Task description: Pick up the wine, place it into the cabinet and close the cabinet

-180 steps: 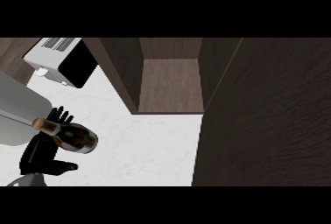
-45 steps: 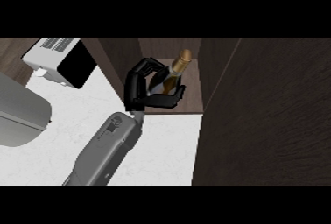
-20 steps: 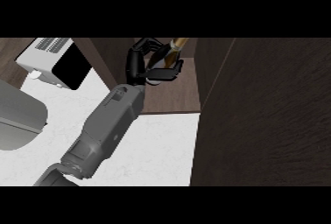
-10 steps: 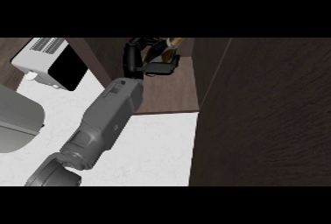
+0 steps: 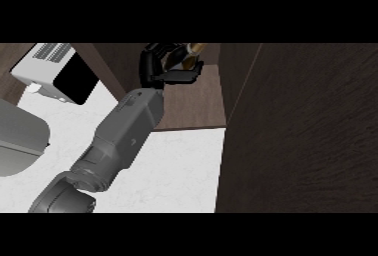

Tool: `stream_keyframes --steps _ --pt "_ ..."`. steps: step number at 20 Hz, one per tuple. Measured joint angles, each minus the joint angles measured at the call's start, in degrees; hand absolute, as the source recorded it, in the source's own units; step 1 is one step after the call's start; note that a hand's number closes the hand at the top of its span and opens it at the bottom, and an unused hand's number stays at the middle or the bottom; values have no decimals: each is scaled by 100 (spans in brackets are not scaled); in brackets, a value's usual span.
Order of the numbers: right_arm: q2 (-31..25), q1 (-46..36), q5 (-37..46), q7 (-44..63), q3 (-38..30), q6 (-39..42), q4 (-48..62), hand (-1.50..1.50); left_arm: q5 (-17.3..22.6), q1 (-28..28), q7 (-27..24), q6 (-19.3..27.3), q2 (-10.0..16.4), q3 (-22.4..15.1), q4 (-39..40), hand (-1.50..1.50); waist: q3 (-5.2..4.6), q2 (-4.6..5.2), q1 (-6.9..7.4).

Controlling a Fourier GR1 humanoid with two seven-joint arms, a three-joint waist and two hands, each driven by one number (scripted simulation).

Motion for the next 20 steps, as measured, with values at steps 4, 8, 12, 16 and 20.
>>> stream_keyframes --steps 4,8,12,16,20 --pt "8 7 1 -90 -2 44 34 -150 -5 -29 -185 7 -3 108 169 150 -2 21 -29" --pt "1 59 -6 -65 38 64 14 -150 -55 -42 -243 38 -3 146 317 150 -2 21 -39" --pt "-36 28 -19 -72 -11 109 10 -150 -133 -59 -260 114 18 144 455 -150 0 33 -69" --pt "-11 82 -23 -122 -34 108 12 -150 -226 -53 -268 254 19 113 558 -150 -2 35 -72" --pt "23 15 -2 -135 -3 77 49 -150 -320 -48 -261 366 21 78 639 -150 0 41 -82"
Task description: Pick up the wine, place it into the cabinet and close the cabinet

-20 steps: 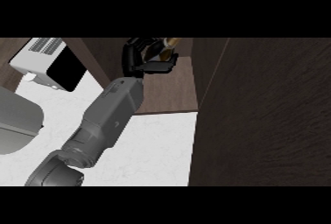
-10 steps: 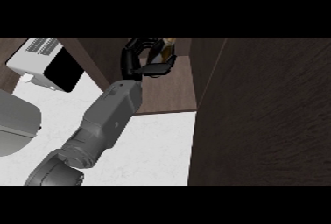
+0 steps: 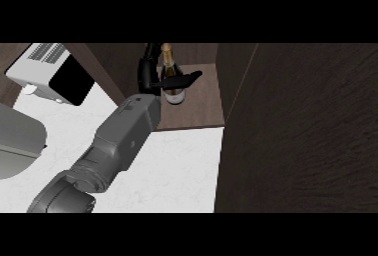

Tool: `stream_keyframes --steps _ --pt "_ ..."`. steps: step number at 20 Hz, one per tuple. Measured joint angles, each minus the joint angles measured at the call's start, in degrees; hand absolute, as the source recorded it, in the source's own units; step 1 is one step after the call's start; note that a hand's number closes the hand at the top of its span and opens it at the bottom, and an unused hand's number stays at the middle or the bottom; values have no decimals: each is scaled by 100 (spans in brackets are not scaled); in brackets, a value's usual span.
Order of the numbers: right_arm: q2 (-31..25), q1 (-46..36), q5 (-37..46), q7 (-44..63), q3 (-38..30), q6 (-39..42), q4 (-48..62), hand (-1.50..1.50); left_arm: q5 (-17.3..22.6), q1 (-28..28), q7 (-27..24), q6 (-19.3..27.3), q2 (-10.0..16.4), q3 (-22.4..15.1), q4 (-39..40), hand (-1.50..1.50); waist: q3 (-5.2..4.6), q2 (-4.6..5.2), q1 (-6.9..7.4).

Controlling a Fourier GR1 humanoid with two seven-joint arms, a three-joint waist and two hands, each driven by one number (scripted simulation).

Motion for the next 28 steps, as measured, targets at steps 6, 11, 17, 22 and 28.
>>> stream_keyframes --steps 6,11,17,22,28 --pt "-20 62 -18 -37 7 27 -32 -150 -174 134 -150 178 8 -97 95 -150 1 9 -46" --pt "-12 103 -4 -75 99 68 -12 -150 -157 214 -283 327 -8 -23 80 -150 -6 31 -65" --pt "33 44 1 -92 121 39 5 -150 -146 292 -396 163 -23 46 24 -150 -6 33 -69" --pt "25 -36 -1 -60 74 15 23 -150 -206 321 -496 -104 -32 24 -16 -150 -10 36 -55" --pt "44 -24 18 -71 185 -55 42 -150 -294 334 -595 -403 -37 -51 -18 -150 -17 32 -43"
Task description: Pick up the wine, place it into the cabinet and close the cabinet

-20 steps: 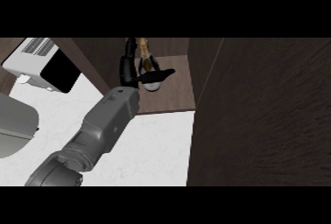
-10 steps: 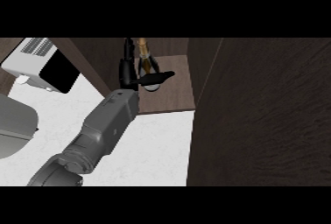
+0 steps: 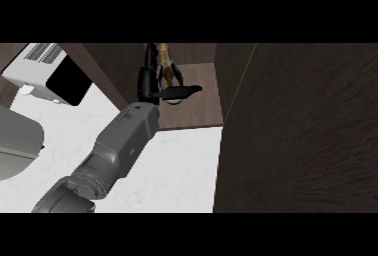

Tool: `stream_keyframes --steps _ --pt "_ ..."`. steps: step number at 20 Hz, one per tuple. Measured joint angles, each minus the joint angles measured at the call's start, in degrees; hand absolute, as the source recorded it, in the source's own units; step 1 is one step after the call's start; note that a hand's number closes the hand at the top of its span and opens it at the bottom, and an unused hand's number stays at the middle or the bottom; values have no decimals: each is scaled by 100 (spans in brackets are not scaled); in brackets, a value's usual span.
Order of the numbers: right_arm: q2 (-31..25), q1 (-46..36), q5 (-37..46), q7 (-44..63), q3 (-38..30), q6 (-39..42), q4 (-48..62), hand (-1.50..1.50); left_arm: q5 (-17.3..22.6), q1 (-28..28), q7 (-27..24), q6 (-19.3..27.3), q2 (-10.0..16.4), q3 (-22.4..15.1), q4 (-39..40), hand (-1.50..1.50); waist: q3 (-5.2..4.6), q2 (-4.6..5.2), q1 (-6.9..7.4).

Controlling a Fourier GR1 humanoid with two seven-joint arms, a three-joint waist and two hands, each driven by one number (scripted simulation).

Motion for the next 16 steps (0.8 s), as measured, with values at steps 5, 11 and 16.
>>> stream_keyframes --steps 5,11,16 --pt "-19 -94 -3 117 32 -35 -9 -150 10 -2 6 -156 3 -25 23 -150 -4 -9 -2" --pt "-6 -56 42 159 163 -110 -43 -150 144 45 -30 -528 -6 -48 -62 -150 -9 -28 3" --pt "-2 -271 33 251 115 -187 4 -150 409 87 -65 -695 0 -133 -137 -150 -9 -48 -15"
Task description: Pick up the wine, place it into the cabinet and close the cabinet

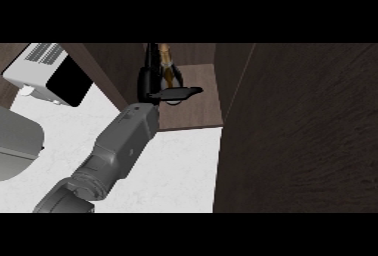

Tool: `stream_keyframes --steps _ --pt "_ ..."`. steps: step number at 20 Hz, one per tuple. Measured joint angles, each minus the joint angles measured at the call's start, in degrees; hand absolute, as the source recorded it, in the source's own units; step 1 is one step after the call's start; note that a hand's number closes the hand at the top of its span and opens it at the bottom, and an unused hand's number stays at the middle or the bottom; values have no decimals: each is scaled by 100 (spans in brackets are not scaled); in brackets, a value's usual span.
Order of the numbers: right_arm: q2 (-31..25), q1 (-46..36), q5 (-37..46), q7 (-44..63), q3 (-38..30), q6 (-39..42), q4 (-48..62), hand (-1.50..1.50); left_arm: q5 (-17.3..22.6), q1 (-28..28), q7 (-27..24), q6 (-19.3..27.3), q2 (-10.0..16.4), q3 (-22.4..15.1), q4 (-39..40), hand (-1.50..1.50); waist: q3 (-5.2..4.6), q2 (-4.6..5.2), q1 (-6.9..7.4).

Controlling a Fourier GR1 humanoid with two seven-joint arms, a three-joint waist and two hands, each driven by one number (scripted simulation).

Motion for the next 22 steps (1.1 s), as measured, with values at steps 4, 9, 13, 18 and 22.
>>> stream_keyframes --steps 4,9,13,18,22 --pt "-12 111 11 -14 38 -23 -33 -150 217 71 62 -61 -2 -204 -133 -150 -6 -18 10" --pt "3 66 34 35 93 -61 -32 -150 611 410 26 -83 3 -684 -539 -150 14 -79 23" --pt "-35 38 44 102 -18 -105 -56 -150 1022 866 169 99 38 -1274 -1200 -150 19 -126 116" --pt "-66 93 92 87 -66 -124 -83 -150 1453 1654 261 715 85 -2267 -2447 -150 29 -174 261" --pt "-143 148 83 35 -273 -75 -79 -150 1671 2327 384 1458 61 -3116 -3561 -150 28 -169 349"
